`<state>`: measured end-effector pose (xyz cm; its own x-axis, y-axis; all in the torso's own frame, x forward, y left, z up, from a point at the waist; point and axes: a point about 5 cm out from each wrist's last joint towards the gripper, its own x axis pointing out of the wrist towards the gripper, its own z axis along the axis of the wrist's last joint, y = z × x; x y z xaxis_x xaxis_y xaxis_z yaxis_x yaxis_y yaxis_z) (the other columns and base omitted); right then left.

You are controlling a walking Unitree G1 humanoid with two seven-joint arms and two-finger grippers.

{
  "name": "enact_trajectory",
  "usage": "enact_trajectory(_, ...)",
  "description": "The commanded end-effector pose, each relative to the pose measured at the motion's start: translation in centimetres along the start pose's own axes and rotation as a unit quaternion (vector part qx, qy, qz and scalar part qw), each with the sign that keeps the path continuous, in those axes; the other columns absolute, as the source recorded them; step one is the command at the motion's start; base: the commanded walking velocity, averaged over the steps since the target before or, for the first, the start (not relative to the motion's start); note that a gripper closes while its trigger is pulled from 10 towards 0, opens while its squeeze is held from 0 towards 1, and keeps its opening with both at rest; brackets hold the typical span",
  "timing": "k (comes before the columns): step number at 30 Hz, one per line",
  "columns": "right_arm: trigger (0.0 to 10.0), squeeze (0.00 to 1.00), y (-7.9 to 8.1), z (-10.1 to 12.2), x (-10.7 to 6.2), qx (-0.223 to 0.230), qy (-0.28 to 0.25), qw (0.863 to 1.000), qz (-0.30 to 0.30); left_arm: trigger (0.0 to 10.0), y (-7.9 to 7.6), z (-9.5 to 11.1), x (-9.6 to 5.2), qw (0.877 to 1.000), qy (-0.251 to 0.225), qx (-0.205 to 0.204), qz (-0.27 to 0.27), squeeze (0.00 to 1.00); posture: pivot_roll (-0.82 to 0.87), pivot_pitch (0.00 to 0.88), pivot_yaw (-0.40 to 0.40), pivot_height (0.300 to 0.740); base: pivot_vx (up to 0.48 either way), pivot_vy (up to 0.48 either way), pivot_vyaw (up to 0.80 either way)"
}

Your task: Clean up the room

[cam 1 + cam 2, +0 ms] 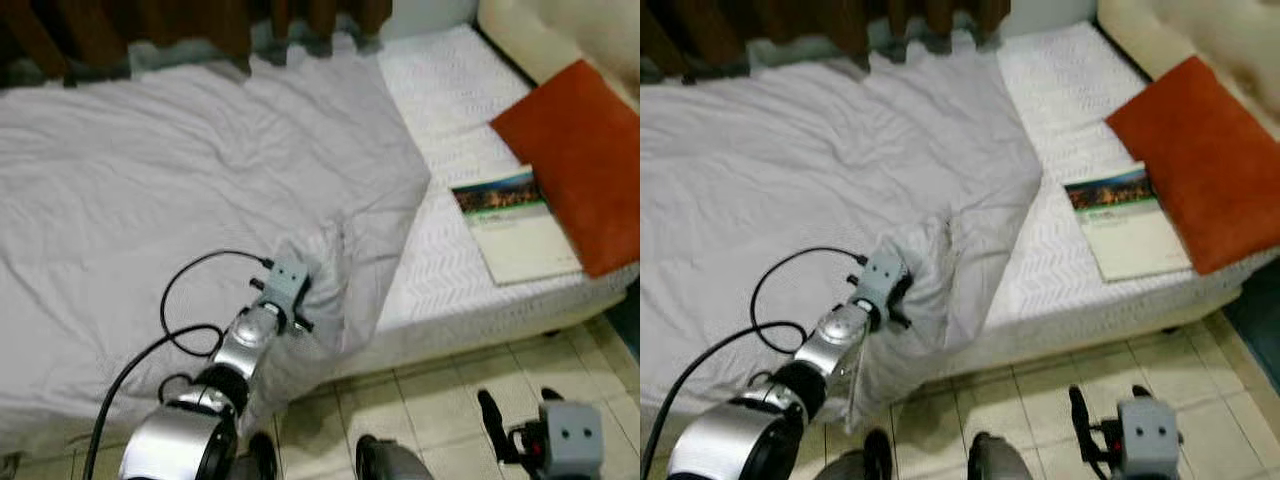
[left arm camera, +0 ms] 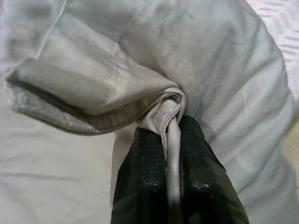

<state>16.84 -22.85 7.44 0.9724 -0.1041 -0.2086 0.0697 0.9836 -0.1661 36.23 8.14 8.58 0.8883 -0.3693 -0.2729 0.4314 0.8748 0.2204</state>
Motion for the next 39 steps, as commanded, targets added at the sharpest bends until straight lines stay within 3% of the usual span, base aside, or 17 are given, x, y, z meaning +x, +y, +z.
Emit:
enact_trajectory(1,10.0,0.0,-0.4,-0.7,-0.3,-0.006,0.016,1.0,-0.01,10.0,-1.4,-0.5,0.0,1.0,0.009,0.01,-0.022,0.0,-0.34,0.151,0.019,0.74,0.0,-0.48,0.0)
enact_trajectory(11,10.0,0.0,-0.1,-0.1,0.1,-0.019,0.005,1.0,-0.006,10.0,-5.3,0.9,0.7,0.997,-0.001,0.032,-0.07,0.0,-0.36,0.139,0.022,0.74,0.0,-0.48,0.0)
enact_trajectory(22,10.0,0.0,0.7,-0.2,-0.6,-0.031,0.01,0.999,0.008,10.0,-9.9,0.1,0.3,0.987,0.014,0.071,-0.147,0.0,-0.39,0.151,0.03,0.74,0.0,-0.48,0.0)
enact_trajectory(24,10.0,0.0,1.0,-0.4,-0.8,-0.034,0.014,0.999,0.013,10.0,-12.0,-0.6,-0.2,0.979,0.027,0.086,-0.183,0.0,-0.39,0.153,0.03,0.74,0.0,-0.405,0.0)
enact_trajectory(26,10.0,0.0,1.0,-0.4,-0.8,-0.035,0.015,0.999,0.015,10.0,-12.7,-0.7,-0.4,0.976,0.028,0.092,-0.197,0.0,-0.39,0.152,0.03,0.74,0.0,-0.165,0.0)
enact_trajectory(27,10.0,0.0,1.2,-0.6,-0.8,-0.037,0.017,0.999,0.019,10.0,-14.5,-1.2,-0.9,0.963,0.03,0.134,-0.23,0.0,-0.39,0.149,0.031,0.74,0.0,0.0,0.0)
enact_trajectory(31,10.0,0.0,1.3,-0.6,-0.6,-0.039,0.019,0.999,0.022,10.0,-17.0,-1.8,-1.9,0.946,0.026,0.159,-0.283,0.0,-0.39,0.149,0.033,0.74,0.0,0.0,0.0)
enact_trajectory(35,10.0,0.0,1.3,-0.9,-0.4,-0.043,0.023,0.998,0.026,10.0,-20.6,-1.3,-3.1,0.934,0.008,0.118,-0.336,0.0,-0.37,0.149,0.031,0.74,0.0,0.0,0.0)
enact_trajectory(37,10.0,0.0,1.3,-1.0,-0.3,-0.045,0.024,0.998,0.028,10.0,-21.8,-0.5,-3.4,0.935,0.001,0.078,-0.345,0.0,-0.37,0.149,0.03,0.74,0.0,0.0,0.0)
enact_trajectory(38,10.0,0.0,1.3,-1.0,-0.3,-0.045,0.024,0.998,0.028,10.0,-21.8,-0.5,-3.4,0.935,0.001,0.078,-0.345,0.0,-0.37,0.149,0.03,0.74,0.0,0.0,0.0)
enact_trajectory(39,10.0,0.0,1.3,-0.9,-0.2,-0.046,0.024,0.998,0.03,10.0,-22.1,0.6,-3.2,0.94,-0.012,0.056,-0.337,1.0,-0.37,0.148,0.028,0.74,0.0,0.0,0.0)
